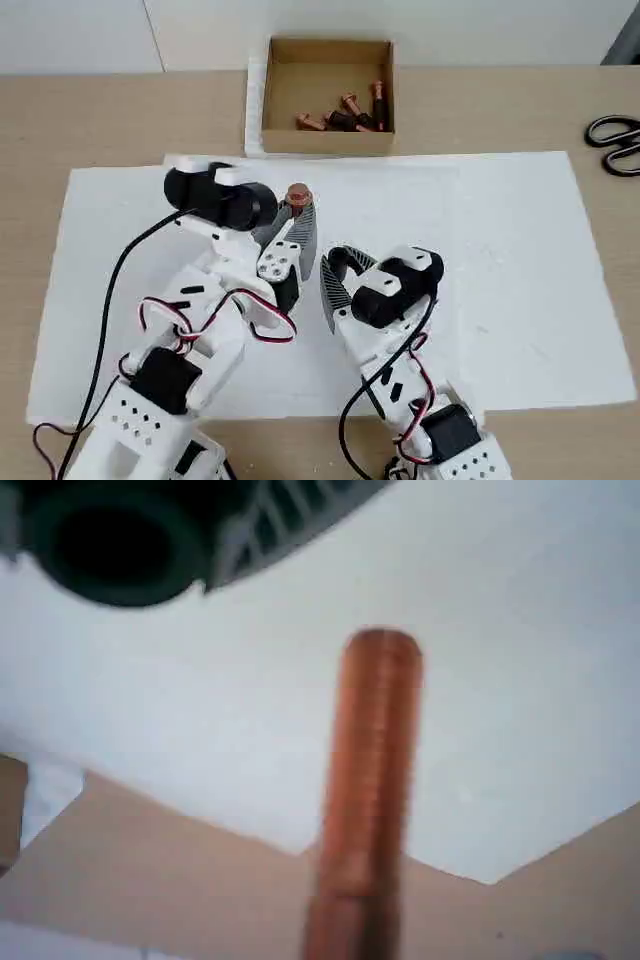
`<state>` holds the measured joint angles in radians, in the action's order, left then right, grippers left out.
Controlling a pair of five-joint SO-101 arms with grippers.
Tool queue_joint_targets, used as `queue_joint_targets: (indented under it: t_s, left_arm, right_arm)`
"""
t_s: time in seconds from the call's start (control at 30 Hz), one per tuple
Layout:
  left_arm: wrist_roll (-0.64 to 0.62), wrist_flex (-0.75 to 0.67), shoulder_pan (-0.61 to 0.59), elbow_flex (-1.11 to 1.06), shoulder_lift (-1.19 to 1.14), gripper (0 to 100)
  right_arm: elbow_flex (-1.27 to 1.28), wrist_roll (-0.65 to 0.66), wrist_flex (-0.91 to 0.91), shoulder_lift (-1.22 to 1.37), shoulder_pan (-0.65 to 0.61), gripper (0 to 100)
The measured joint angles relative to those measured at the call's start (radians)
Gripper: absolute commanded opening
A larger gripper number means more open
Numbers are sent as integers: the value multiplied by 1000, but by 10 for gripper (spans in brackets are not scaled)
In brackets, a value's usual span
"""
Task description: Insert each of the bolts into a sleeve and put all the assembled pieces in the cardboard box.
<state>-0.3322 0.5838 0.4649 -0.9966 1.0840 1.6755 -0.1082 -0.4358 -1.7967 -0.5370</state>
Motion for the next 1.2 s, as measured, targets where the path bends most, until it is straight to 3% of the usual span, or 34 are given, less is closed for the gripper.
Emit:
queue_joint_targets:
  t_s: [0.27,0.5,1.2]
  left_arm:
    - [107,-60,3,-5,0,6]
    - [107,-137,3,-5,0,6]
    - [107,-158,55,-77,0,6]
  right_arm:
    - [0,-3,-5,0,-2,3]
    - [0,-3,-5,0,-40,3]
    - [0,-3,-5,0,-46,3]
